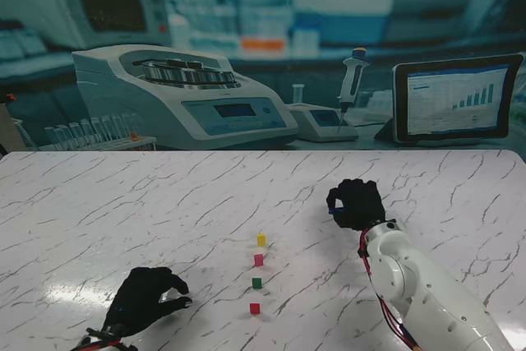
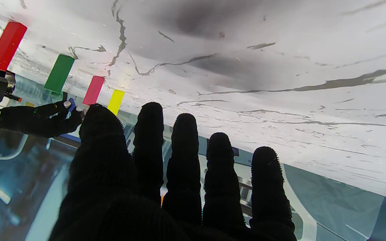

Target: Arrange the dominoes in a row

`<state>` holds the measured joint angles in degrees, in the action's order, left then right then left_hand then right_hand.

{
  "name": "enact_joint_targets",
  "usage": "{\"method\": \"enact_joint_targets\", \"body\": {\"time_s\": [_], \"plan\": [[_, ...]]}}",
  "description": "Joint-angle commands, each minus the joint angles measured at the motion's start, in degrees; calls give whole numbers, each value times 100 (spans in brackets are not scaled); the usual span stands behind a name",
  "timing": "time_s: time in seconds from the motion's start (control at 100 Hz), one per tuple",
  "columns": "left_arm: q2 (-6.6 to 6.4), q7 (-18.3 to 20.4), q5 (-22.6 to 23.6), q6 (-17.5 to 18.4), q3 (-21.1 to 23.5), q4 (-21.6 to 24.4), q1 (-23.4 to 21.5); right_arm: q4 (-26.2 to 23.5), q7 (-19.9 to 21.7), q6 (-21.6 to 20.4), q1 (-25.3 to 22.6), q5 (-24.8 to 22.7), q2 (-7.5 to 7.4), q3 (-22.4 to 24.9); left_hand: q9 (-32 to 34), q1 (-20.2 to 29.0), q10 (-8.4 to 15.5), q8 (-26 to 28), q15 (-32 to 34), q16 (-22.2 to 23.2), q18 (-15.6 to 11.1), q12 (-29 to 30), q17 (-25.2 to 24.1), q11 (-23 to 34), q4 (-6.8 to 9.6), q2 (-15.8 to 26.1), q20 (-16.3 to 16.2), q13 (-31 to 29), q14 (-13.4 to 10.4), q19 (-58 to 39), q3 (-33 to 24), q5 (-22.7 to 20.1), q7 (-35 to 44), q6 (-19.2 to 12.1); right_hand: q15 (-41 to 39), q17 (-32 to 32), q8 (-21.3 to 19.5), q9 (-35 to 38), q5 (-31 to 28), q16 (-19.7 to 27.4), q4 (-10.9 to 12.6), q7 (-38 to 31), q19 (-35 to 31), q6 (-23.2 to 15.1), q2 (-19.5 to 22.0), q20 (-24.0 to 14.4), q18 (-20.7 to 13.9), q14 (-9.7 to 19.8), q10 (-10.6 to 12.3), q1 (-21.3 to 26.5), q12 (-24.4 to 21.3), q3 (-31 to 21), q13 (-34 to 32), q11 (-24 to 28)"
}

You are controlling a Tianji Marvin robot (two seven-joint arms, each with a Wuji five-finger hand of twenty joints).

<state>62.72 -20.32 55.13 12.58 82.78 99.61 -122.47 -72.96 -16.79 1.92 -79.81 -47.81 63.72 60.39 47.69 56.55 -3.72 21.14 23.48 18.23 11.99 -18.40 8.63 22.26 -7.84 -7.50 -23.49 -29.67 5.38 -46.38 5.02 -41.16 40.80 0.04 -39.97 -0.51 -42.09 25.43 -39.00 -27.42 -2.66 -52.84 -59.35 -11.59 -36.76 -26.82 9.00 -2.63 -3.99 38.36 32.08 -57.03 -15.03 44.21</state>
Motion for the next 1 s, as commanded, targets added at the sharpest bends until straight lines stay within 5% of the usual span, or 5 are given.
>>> {"method": "enact_joint_targets", "body": {"time_s": [0.0, 0.22, 0.4, 0.72, 0.99], "plan": [[41, 31, -10, 148, -9, -16, -53, -100, 6, -20, -61, -28, 37, -30, 172, 178, 113, -82, 74, 83, 48, -78, -36, 91, -153, -42, -110, -145, -115, -194, 155, -114, 47, -113, -154, 112, 44, -156, -314, 0, 150, -25, -157, -257, -159, -1, -44, -11, 78, -171, 41, -216, 167, 72], [43, 15, -8, 147, -2, -13, -76, -228, -91, -92, -132, -34, 55, -50, 177, 164, 107, -75, 84, 96, 57, -81, -38, 97, -152, -36, -117, -162, -106, -209, 155, -124, 55, -104, -1135, 143, 210, -110, -406, -499, 103, -52, -483, -305, -315, 19, -199, 66, 189, -193, 803, -321, 211, 863], [44, 10, -11, 149, 6, -9, -89, -246, -260, -161, -170, 61, 104, -80, 196, 159, 101, -73, 95, 108, 63, -86, -32, 109, -153, -37, -123, -182, -112, -222, 156, -133, 63, -104, -1994, 53, 239, 1294, -433, -1125, 99, -123, -826, -144, -354, 21, -229, 253, 470, -157, 1878, -371, -612, 1688], [42, 7, 14, 149, 27, 10, -116, -298, -363, -313, -217, 275, 167, -154, 187, 152, 104, -78, 89, 115, 64, -84, -41, 107, -151, -37, -125, -174, -112, -224, 154, -121, 60, -100, -1549, 24, 83, 2767, -232, -997, 152, -350, -891, 396, -257, 142, -191, 541, 680, -185, 1215, -498, -1391, 1081], [39, -9, 46, 155, 36, 15, -127, -368, -335, -356, -220, 335, 179, -195, 180, 144, 112, -77, 81, 116, 64, -82, -42, 105, -151, -31, -127, -163, -116, -227, 153, -123, 60, -105, -1060, 66, -84, 3275, 75, -649, 532, -737, -809, 736, -102, 226, -279, 705, 754, -276, 400, -666, -1619, 809]]}}
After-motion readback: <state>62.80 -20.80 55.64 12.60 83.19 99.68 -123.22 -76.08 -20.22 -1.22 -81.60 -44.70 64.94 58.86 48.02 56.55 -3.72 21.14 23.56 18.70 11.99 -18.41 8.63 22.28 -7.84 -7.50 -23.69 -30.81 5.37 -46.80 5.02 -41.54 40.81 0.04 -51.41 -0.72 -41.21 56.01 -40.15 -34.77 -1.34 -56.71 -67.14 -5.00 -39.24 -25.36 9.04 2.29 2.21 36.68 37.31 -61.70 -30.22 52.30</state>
